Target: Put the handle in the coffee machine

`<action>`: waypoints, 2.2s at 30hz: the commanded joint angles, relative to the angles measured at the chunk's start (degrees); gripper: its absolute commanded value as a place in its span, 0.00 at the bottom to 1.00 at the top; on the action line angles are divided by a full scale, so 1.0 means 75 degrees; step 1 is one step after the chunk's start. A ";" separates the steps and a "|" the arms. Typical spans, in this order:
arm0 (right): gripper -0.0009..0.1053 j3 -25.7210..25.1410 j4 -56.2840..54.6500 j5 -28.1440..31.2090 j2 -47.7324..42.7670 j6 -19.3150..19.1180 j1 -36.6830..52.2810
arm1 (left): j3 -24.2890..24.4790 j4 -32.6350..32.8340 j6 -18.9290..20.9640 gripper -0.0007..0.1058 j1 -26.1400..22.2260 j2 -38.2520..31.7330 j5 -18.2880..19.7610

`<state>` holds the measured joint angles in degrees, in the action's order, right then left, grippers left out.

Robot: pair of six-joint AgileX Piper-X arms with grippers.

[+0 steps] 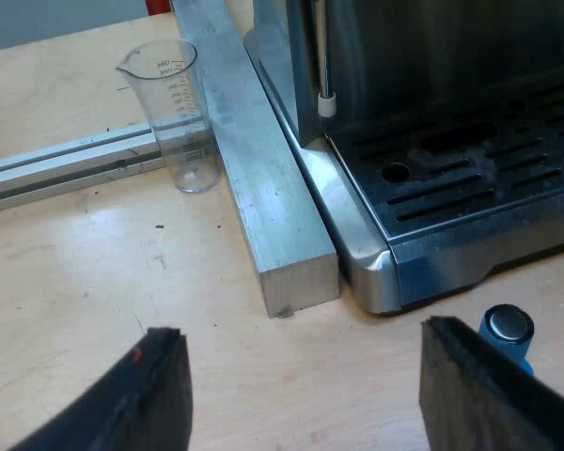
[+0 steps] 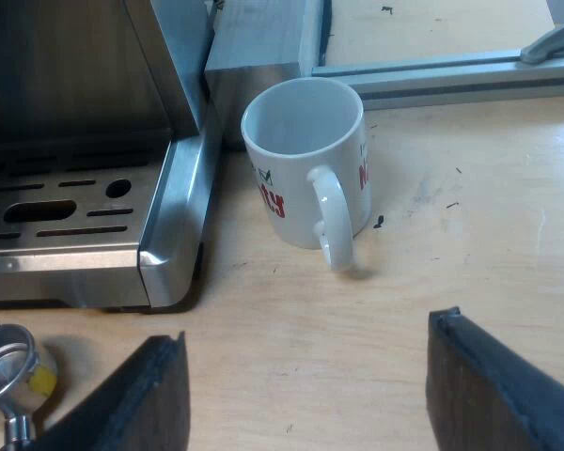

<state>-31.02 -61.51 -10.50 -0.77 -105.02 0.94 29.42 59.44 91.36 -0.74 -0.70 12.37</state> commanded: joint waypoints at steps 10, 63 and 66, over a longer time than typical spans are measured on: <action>0.54 -0.0012 0.0082 -0.0007 -0.0303 -0.0025 0.0007 | 0.0015 -0.0137 0.0007 0.52 0.0034 -0.1064 -0.0010; 0.54 -0.2334 -0.1885 -0.2101 0.2769 -0.1575 -0.1885 | 0.1260 -0.0150 -0.1967 0.52 0.3234 0.3637 0.3310; 0.54 -0.2334 -0.1887 -0.1912 0.3047 -0.1576 -0.2153 | 0.1258 -0.0150 -0.2047 0.52 0.3670 0.3814 0.3310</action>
<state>-48.02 -75.64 -25.46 20.92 -116.51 -14.20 38.29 58.59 76.28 26.46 27.83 36.31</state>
